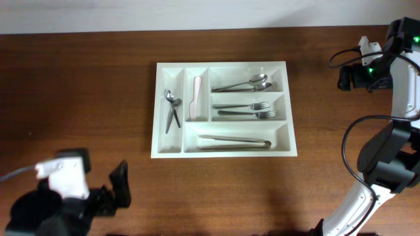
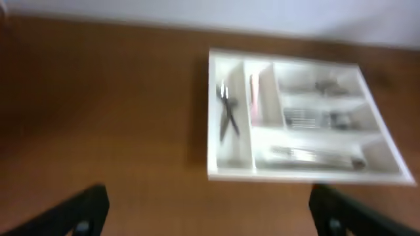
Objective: Pack container
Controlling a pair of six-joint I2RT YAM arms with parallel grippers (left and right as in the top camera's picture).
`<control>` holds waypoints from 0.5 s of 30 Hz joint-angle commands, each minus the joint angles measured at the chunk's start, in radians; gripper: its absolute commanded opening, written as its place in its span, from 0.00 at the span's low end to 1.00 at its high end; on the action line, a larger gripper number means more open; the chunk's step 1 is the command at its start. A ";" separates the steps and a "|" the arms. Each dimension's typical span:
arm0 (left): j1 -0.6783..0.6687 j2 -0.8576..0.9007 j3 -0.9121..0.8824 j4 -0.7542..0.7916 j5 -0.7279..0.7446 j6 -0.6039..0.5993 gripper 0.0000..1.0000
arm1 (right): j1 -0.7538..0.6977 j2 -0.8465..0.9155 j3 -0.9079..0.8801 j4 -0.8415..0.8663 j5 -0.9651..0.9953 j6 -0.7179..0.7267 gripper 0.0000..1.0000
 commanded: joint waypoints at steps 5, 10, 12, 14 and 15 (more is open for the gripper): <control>0.034 -0.108 -0.338 0.299 -0.018 0.221 0.99 | -0.002 0.007 -0.003 0.001 -0.009 -0.010 0.99; 0.084 -0.296 -0.640 0.554 -0.019 0.239 0.99 | -0.002 0.007 -0.003 0.001 -0.008 -0.010 0.99; 0.109 -0.367 -0.746 0.619 -0.021 0.239 0.99 | -0.002 0.007 -0.003 0.001 -0.008 -0.010 0.99; 0.136 -0.420 -0.822 0.664 -0.021 0.239 0.99 | -0.002 0.007 -0.003 0.001 -0.008 -0.010 0.99; 0.151 -0.445 -0.858 0.683 -0.020 0.239 0.99 | -0.002 0.007 -0.003 0.001 -0.008 -0.010 0.98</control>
